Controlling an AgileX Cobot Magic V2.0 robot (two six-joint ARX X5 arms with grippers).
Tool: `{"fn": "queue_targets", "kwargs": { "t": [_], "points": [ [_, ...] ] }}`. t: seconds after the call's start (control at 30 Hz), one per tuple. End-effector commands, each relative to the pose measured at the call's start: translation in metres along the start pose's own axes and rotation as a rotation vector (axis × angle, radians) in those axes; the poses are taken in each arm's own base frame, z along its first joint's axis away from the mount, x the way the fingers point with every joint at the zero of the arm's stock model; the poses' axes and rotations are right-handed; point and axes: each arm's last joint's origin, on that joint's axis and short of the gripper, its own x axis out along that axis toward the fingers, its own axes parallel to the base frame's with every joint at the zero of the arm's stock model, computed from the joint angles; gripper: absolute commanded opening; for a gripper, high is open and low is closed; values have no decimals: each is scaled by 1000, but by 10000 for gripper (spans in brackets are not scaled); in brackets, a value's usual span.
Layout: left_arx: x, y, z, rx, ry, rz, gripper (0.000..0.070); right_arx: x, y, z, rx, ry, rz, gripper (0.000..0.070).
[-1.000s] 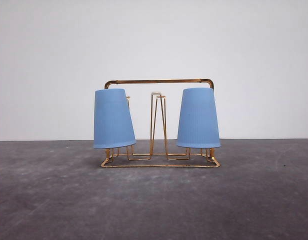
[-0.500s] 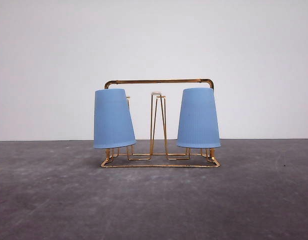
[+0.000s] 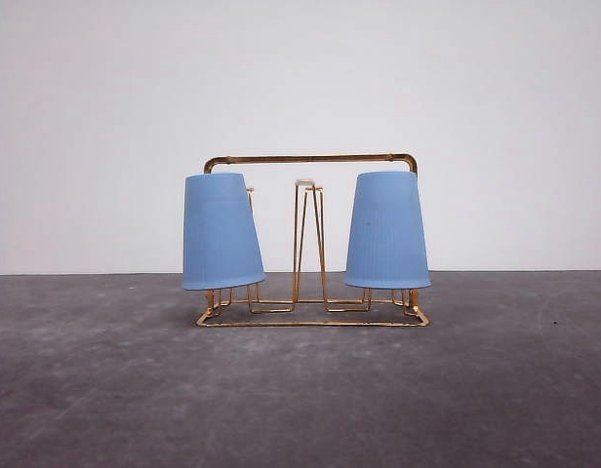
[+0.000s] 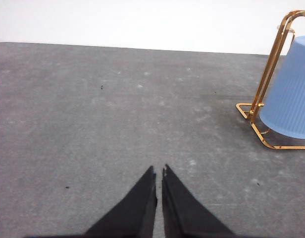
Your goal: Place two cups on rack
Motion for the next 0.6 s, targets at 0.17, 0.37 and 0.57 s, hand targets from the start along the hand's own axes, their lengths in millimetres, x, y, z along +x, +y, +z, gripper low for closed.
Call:
{"fn": "queue_targets", "kwargs": {
  "t": [0.17,0.37,0.57],
  "points": [
    [1,0,-3,8,-2,3,0,0,0,0,-5,-8,-1,36],
    [1,0,-3,9,-2,3,0,0,0,0,-5,-8,-1,36],
    [1,0,-3,9,-2,3,0,0,0,0,-5,-8,-1,36]
  ]
}}
